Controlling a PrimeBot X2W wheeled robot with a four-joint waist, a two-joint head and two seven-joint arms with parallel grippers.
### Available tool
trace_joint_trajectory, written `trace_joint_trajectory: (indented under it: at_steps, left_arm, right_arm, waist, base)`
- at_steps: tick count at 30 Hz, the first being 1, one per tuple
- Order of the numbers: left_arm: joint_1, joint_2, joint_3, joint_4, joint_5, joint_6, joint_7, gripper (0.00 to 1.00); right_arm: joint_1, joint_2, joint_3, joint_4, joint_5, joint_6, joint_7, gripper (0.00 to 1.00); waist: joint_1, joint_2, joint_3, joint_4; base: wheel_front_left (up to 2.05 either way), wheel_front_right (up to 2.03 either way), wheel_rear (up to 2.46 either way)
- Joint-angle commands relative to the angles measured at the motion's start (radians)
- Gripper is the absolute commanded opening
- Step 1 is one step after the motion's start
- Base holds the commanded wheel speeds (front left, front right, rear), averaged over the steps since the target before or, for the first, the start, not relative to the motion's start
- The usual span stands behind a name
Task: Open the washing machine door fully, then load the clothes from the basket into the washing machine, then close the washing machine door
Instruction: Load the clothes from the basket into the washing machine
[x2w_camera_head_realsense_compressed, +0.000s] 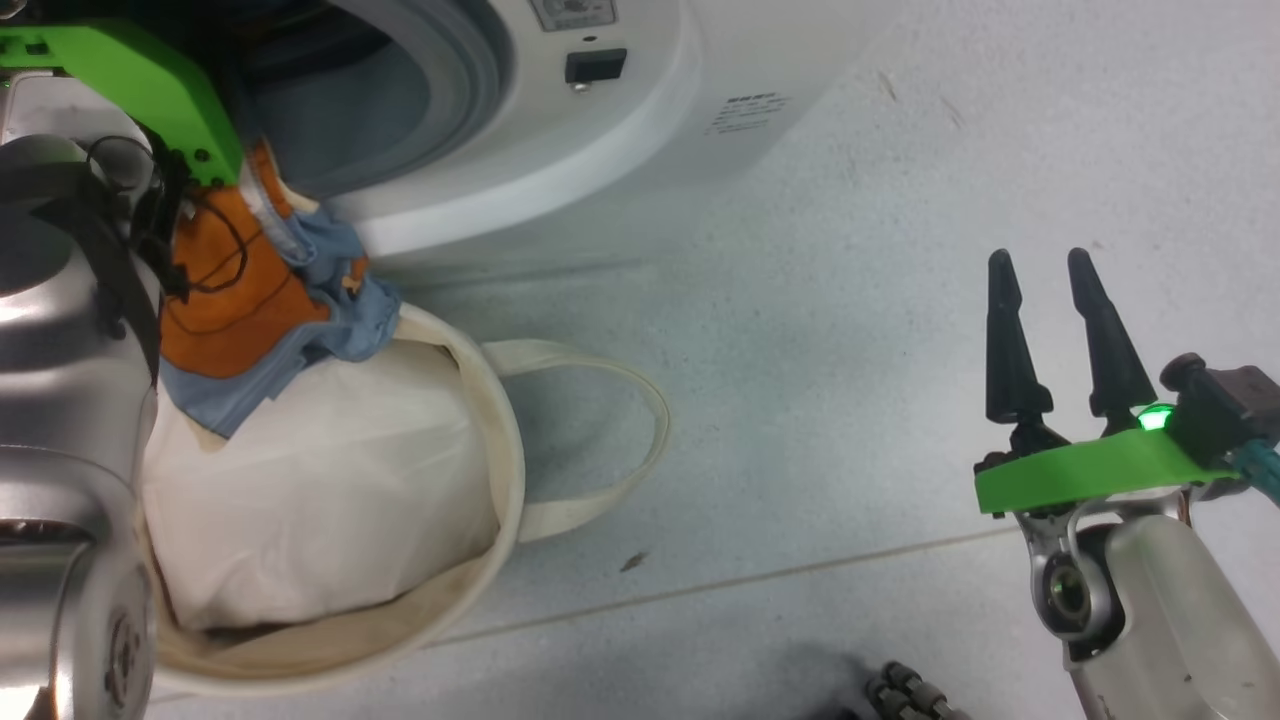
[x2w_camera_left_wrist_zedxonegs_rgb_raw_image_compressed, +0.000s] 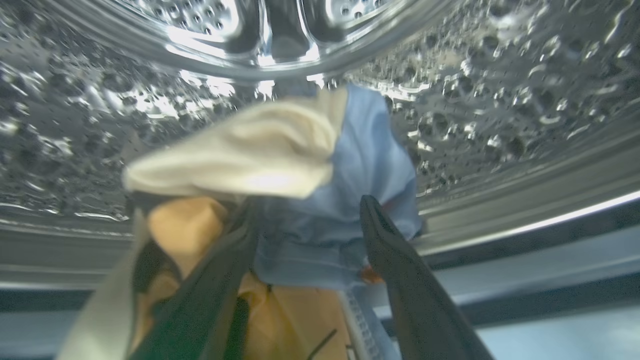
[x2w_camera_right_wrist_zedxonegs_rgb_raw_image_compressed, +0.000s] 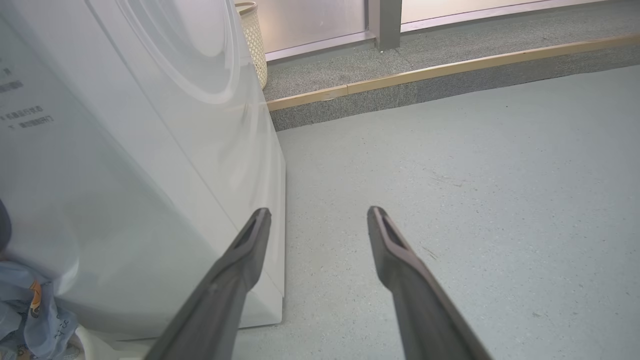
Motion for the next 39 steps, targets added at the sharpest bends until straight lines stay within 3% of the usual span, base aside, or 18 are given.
trace_joint_trajectory:
  at_steps: [1, 8, 15, 27, 33, 39]
  left_arm:
    - [-0.002, 0.033, 0.008, -0.020, -0.016, 0.008, -0.030, 1.00]
    - [0.085, 0.003, 0.031, -0.017, -0.061, -0.011, -0.163, 1.00]
    - [0.195, -0.021, 0.057, -0.055, -0.107, -0.044, -0.196, 1.00]
    - [0.621, -0.058, 0.065, -0.467, -0.160, -0.069, -0.198, 1.00]
    - [0.801, -0.029, 0.036, -0.638, -0.144, -0.070, -0.198, 1.00]
    - [0.926, -0.014, 0.082, -0.745, -0.115, -0.070, -0.198, 1.00]
  right_arm:
    - [0.002, -0.009, 0.020, -0.016, 0.006, 0.007, -0.012, 1.00]
    - [-0.013, -0.019, 0.055, 0.010, 0.018, 0.007, -0.012, 1.00]
    - [-0.014, -0.022, 0.090, 0.050, 0.038, 0.007, -0.012, 1.00]
    - [0.046, -0.055, 0.149, 0.097, 0.086, 0.007, -0.012, 1.00]
    - [0.101, -0.077, 0.129, 0.084, 0.092, 0.007, -0.012, 1.00]
    - [0.135, -0.087, 0.089, 0.090, 0.079, 0.007, -0.012, 1.00]
  waist:
    - [0.0001, 0.0000, -0.027, 0.011]
    - [0.0001, 0.0000, -0.120, 0.044]
    - [0.0001, 0.0000, -0.213, 0.086]
    - [0.0001, 0.0000, -0.451, 0.181]
    - [0.0001, 0.0000, -0.514, 0.222]
    - [0.0001, 0.0000, -0.558, 0.234]
  base:
    - [0.00, 0.00, 0.00]
    - [0.00, 0.00, 0.00]
    - [0.00, 0.00, 0.00]
    - [0.00, 0.00, 0.00]
    - [0.00, 0.00, 0.00]
    - [0.00, 0.00, 0.00]
